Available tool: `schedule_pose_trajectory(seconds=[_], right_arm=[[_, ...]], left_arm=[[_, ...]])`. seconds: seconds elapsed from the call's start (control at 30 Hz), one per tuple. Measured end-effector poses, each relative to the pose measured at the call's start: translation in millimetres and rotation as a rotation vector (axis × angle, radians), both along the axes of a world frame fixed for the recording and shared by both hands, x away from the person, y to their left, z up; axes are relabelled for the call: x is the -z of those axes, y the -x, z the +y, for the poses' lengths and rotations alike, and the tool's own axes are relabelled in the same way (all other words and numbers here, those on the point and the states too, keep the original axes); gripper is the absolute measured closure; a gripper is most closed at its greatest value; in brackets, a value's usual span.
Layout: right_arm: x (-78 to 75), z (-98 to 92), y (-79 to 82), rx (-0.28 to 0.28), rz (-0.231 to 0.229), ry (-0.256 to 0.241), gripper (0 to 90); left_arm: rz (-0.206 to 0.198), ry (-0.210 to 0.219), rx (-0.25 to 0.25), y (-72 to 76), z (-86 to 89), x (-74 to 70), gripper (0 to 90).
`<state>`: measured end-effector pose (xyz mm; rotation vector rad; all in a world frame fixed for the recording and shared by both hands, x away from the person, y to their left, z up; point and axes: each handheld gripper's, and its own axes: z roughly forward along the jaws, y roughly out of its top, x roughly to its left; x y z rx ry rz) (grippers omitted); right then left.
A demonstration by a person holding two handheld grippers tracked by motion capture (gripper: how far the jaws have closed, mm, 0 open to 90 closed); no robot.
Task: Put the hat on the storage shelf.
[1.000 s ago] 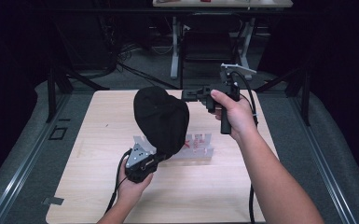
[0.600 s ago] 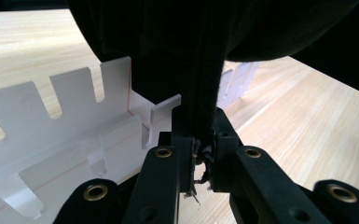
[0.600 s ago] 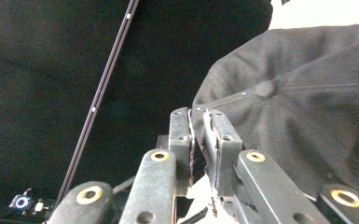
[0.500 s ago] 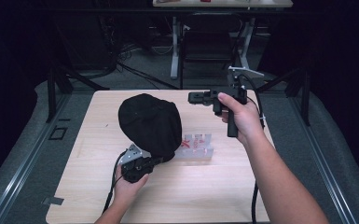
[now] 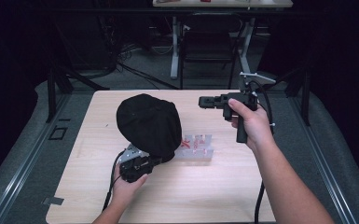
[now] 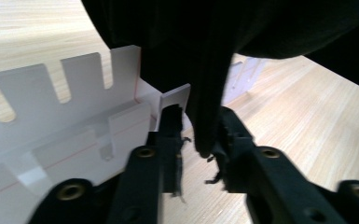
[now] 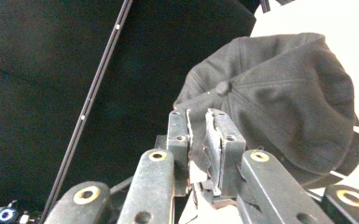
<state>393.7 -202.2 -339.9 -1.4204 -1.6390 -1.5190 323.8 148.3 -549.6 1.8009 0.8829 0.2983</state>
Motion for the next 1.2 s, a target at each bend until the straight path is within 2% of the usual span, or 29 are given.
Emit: schedule_pose_trajectory(seconds=[0.07, 0.1, 0.17, 0.23, 0.27, 0.3, 0.33, 0.37, 0.53, 0.63, 0.7, 0.83, 1.0, 1.03, 1.07, 1.1, 1.13, 1.2], right_arm=[[1.1, -1.2, 1.4, 0.002, -0.012, 0.031, 78.5], [1.9, -1.6, 2.3, 0.011, -0.015, 0.040, 77.9], [3.9, -2.7, 3.2, 0.014, -0.014, 0.037, 76.8], [5.9, -3.4, 5.1, 0.020, -0.027, 0.072, 76.2], [7.4, -3.3, 6.5, 0.027, -0.034, 0.099, 75.9], [8.3, -3.2, 7.5, 0.034, -0.040, 0.119, 75.7], [8.9, -2.8, 8.8, 0.045, -0.051, 0.145, 75.4], [10.0, -1.8, 11.0, 0.064, -0.073, 0.192, 75.0], [15.2, 2.5, 20.1, 0.090, -0.139, 0.355, 72.5], [21.4, 5.3, 26.4, 0.113, -0.177, 0.452, 70.1], [26.4, 5.0, 29.6, 0.117, -0.180, 0.479, 69.7], [40.1, 3.3, 36.3, 0.152, -0.210, 0.582, 67.4], [57.1, -2.6, 44.4, 0.170, -0.221, 0.645, 64.6], [59.4, -3.4, 46.5, 0.169, -0.219, 0.680, 63.4], [61.9, -4.4, 48.7, 0.179, -0.238, 0.693, 62.3], [66.1, -6.6, 52.0, 0.185, -0.251, 0.692, 61.7], [70.2, -8.1, 54.3, 0.186, -0.241, 0.694, 61.6], [79.3, -10.7, 59.5, 0.198, -0.246, 0.719, 61.1]], left_arm=[[0.015, 0.011, -0.012, 0.5, 1.9, -1.2, 67.0], [0.022, 0.003, -0.011, 0.8, 3.4, -2.3, 64.5], [0.012, -0.002, -0.032, 1.3, 4.9, -3.5, 60.4], [0.019, 0.000, -0.035, 2.9, 6.9, -5.6, 57.5], [0.012, -0.005, -0.035, 3.1, 8.0, -6.3, 55.7], [0.008, 0.000, -0.056, 4.2, 7.4, -6.5, 54.7], [0.019, -0.004, -0.041, 4.8, 10.6, -8.5, 53.5], [0.017, -0.007, -0.044, 5.4, 12.1, -9.3, 52.4], [0.033, -0.018, -0.066, 9.1, 24.2, -14.0, 45.2], [0.040, -0.014, -0.067, 11.2, 29.7, -15.7, 43.8], [0.035, -0.041, -0.084, 14.6, 35.0, -17.9, 44.2], [0.039, -0.052, -0.115, 17.6, 49.8, -19.1, 44.5], [0.042, -0.038, -0.172, 19.9, 71.2, -18.8, 44.6], [0.045, -0.039, -0.173, 20.2, 74.8, -19.0, 44.7], [0.048, -0.033, -0.189, 20.4, 79.2, -18.4, 44.8], [0.056, -0.032, -0.197, 20.6, 82.9, -18.2, 44.8], [0.066, -0.039, -0.204, 21.0, 87.2, -17.9, 44.8], [0.073, -0.044, -0.214, 21.8, 92.1, -16.9, 44.8]])
